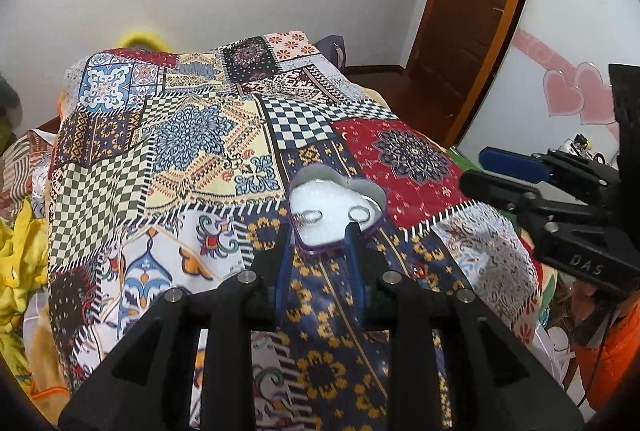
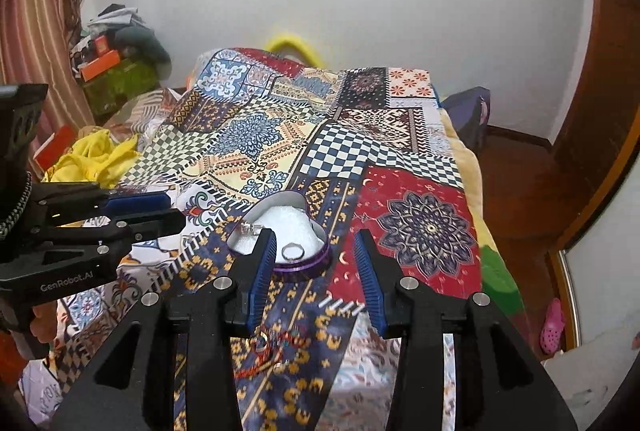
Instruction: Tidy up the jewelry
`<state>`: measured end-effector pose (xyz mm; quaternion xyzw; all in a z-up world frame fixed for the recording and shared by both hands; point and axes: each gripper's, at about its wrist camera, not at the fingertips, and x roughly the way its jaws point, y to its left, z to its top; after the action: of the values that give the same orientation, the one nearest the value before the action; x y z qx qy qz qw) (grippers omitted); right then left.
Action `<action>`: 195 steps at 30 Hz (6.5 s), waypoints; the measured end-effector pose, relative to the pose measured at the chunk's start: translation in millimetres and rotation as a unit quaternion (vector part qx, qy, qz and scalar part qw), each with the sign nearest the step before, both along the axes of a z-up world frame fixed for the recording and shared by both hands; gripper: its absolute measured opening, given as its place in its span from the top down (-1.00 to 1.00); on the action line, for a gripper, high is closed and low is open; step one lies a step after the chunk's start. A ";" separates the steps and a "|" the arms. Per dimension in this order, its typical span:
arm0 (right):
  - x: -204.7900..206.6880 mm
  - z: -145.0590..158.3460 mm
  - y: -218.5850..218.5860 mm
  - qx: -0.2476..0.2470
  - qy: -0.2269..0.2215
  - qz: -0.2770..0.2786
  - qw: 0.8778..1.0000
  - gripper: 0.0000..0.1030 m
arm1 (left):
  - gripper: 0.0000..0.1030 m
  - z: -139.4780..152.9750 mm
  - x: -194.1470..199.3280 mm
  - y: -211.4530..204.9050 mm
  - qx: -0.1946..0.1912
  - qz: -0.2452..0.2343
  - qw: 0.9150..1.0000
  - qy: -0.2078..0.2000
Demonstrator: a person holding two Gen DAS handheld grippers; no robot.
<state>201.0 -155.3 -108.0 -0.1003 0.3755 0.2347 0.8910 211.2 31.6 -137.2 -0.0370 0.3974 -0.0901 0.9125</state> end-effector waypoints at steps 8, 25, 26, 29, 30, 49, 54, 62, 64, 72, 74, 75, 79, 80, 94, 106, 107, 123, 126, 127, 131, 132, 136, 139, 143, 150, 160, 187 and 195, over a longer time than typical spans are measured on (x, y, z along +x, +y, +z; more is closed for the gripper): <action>-16.8 -6.3 -13.3 0.000 0.005 -0.016 1.000 0.28 | 0.51 -16.9 -23.0 -13.1 0.005 -0.013 1.000 0.025; -28.1 -47.4 -32.2 -0.022 0.044 -0.037 0.998 0.28 | 0.52 -69.1 -11.7 -26.1 0.002 -0.025 0.996 0.089; -27.1 -50.4 -33.5 -0.022 0.048 -0.038 0.998 0.28 | 0.52 -71.7 -9.0 -27.3 0.003 -0.026 0.995 0.093; -26.1 -56.7 -37.4 -0.021 0.057 -0.039 0.997 0.28 | 0.52 -80.1 -1.8 -28.7 -0.001 -0.028 0.994 0.102; -25.9 -58.4 -38.3 -0.021 0.059 -0.039 0.997 0.28 | 0.54 -81.8 -0.7 -28.6 -0.003 -0.028 0.994 0.105; -26.6 -62.3 -38.8 -0.007 0.076 -0.028 0.997 0.28 | 0.91 -80.7 -1.5 -25.6 -0.032 -0.029 0.994 0.099; -26.4 -58.8 -35.6 -0.013 0.069 -0.022 0.997 0.28 | 0.91 -61.8 -6.0 -13.1 -0.043 -0.016 0.996 0.075; -20.4 -69.4 -30.3 -0.010 0.083 -0.023 0.996 0.28 | 0.91 -24.2 -21.5 -4.7 -0.029 -0.003 0.999 0.018; -18.9 -73.3 -27.4 -0.012 0.088 -0.021 0.996 0.28 | 0.91 -22.5 -24.6 -3.6 -0.018 0.001 1.000 0.012; -18.1 -86.0 -14.0 -0.016 0.107 -0.002 0.994 0.28 | 0.91 -41.2 -35.6 4.8 -0.022 0.006 0.999 0.033; -20.3 -84.4 -11.4 -0.007 0.112 0.007 0.994 0.28 | 0.91 -45.3 -38.6 8.0 -0.023 0.011 0.999 0.037; -22.6 -84.0 -9.1 -0.007 0.112 0.012 0.994 0.28 | 0.91 -47.0 -40.3 9.3 -0.021 0.014 0.999 0.037; -31.8 -87.2 0.1 -0.019 0.112 0.029 0.993 0.28 | 0.91 -51.6 -47.5 12.4 -0.009 0.018 0.999 0.037; -33.1 -88.2 0.7 -0.016 0.114 0.030 0.993 0.28 | 0.91 -52.7 -48.4 12.6 -0.008 0.017 0.999 0.039; -40.5 -83.8 5.8 -0.018 0.107 0.015 0.994 0.42 | 0.91 -66.4 -59.0 6.0 -0.011 -0.001 0.999 0.047; -32.6 -83.8 10.6 -0.018 0.112 0.016 0.993 0.58 | 0.91 -63.3 -66.0 14.9 -0.020 0.004 0.999 0.042; -34.1 -84.1 13.9 -0.018 0.110 0.019 0.994 0.59 | 0.91 -64.0 -65.9 15.2 -0.020 0.004 0.999 0.043; -26.7 -99.1 25.0 -0.055 0.091 0.011 0.994 0.95 | 0.91 -58.2 -65.6 15.4 -0.025 0.008 0.999 0.035; -30.2 -92.7 19.6 -0.041 0.094 0.009 0.995 0.95 | 0.91 -53.1 -65.7 15.9 -0.025 0.011 0.999 0.029; -31.7 -88.7 18.2 -0.039 0.090 0.008 0.995 0.95 | 0.91 -51.1 -65.7 16.4 -0.025 0.013 0.999 0.027; -34.2 -75.9 14.9 -0.024 0.082 0.005 0.996 0.95 | 0.91 -45.5 -65.2 16.5 -0.024 0.018 0.999 0.023; -33.8 -72.9 14.0 -0.021 0.080 0.003 0.997 0.95 | 0.91 -43.9 -65.2 16.3 -0.023 0.019 0.999 0.022; -33.7 -57.8 10.3 -0.010 0.068 0.001 0.998 0.95 | 0.91 -35.5 -65.0 14.4 -0.016 0.021 1.000 0.013; -34.1 -45.6 9.8 -0.005 0.054 0.001 0.999 0.95 | 0.91 -29.1 -62.7 12.7 -0.009 0.023 1.000 0.006; -32.6 -29.8 9.1 0.005 0.036 0.001 0.999 0.95 | 0.91 -22.3 -57.4 11.4 -0.005 0.024 1.000 -0.001; -26.3 -2.8 6.8 0.018 0.003 -0.003 1.000 0.95 | 0.91 -12.0 -43.4 5.8 0.002 0.026 1.000 -0.011; -9.9 24.3 10.8 0.041 -0.035 0.002 0.999 0.95 | 0.91 -1.8 -14.8 -1.8 0.006 0.029 0.999 -0.022; 56.6 -12.6 43.4 0.062 0.024 0.051 0.997 0.95 | 0.91 -40.4 70.9 5.8 0.003 0.043 0.999 0.023; 72.8 -44.0 44.4 0.033 0.068 0.049 0.996 0.95 | 0.92 -55.6 88.6 -4.3 -0.005 0.024 0.999 0.048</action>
<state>273.8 -110.9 -152.0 -0.0728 0.4217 0.2969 0.8536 299.8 27.2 -192.8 -0.0555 0.4392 -0.0683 0.8941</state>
